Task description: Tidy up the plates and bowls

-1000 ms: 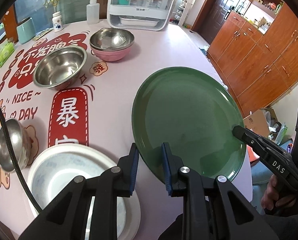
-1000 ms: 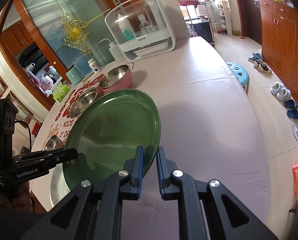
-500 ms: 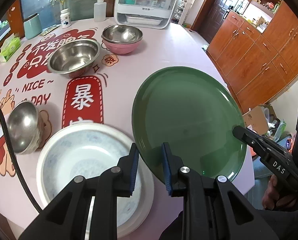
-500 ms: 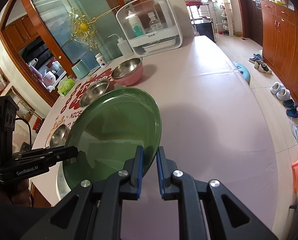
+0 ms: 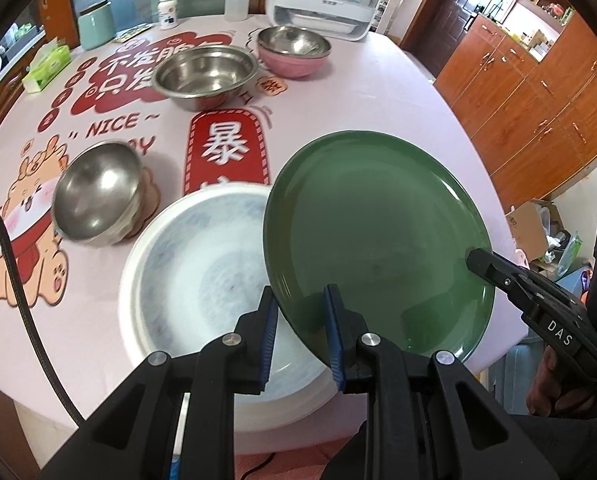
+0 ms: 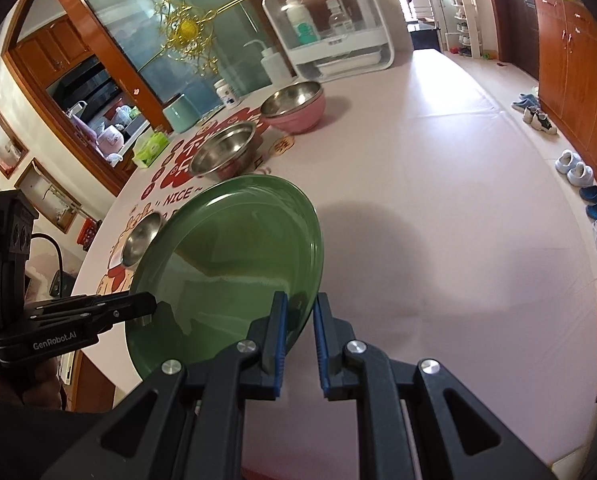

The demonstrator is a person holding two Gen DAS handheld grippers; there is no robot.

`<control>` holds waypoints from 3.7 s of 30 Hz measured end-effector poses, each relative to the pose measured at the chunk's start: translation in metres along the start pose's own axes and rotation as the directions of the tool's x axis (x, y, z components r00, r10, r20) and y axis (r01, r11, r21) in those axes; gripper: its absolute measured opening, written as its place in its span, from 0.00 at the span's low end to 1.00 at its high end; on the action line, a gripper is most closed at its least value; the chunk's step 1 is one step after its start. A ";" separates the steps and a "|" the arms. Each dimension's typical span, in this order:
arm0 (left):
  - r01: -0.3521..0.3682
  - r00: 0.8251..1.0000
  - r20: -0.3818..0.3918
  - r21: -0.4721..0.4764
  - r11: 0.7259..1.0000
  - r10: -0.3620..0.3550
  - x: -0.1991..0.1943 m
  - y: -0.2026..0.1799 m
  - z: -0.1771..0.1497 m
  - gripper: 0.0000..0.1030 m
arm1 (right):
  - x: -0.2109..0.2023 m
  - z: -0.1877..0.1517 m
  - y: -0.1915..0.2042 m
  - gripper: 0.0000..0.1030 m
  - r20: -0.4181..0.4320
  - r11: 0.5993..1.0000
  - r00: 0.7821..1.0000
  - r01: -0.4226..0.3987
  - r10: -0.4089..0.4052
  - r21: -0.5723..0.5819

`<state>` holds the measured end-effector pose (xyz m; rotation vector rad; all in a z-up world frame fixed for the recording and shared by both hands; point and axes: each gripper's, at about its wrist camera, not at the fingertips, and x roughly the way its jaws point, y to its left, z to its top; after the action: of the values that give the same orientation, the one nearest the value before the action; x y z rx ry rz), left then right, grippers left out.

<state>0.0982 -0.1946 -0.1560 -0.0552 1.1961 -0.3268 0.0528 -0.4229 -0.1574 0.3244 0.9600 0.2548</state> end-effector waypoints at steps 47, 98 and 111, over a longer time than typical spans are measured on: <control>-0.141 0.978 -0.166 -0.076 0.987 0.127 0.034 0.092 -0.018 0.21 | 0.083 -0.027 0.083 0.23 -0.258 0.992 0.965 0.012 -0.044 -0.125; -0.229 0.973 -0.020 -0.201 0.952 0.230 -0.005 0.054 -0.005 0.38 | 0.054 0.020 0.069 0.63 -0.211 0.946 0.964 -0.215 0.165 -0.241; -0.255 0.964 0.042 -0.113 0.960 0.261 -0.028 0.060 0.024 0.57 | 0.044 0.043 0.084 0.64 -0.141 0.970 0.977 -0.181 0.159 -0.160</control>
<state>0.1239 -0.1325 -0.1344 -0.0004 1.1482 -0.0310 0.1074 -0.3370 -0.1358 0.2333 1.0295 0.5180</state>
